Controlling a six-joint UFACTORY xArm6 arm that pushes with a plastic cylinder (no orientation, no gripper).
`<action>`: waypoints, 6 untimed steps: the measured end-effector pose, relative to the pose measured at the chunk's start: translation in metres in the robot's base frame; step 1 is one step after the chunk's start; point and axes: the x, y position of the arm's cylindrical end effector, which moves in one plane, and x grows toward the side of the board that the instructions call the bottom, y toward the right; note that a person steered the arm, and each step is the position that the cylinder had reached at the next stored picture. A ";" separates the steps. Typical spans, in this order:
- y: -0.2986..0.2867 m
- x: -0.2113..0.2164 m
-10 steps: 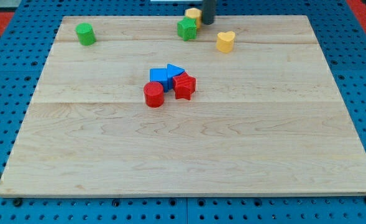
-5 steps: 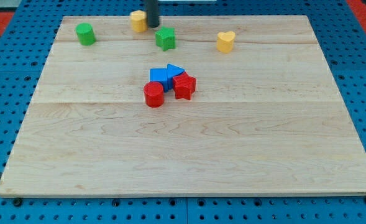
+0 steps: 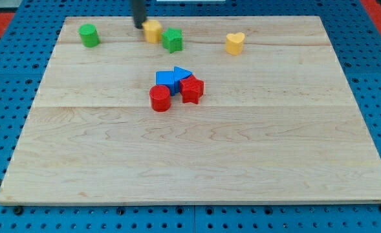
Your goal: Push the hexagon and green star towards the center of the board
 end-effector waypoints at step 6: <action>0.081 0.047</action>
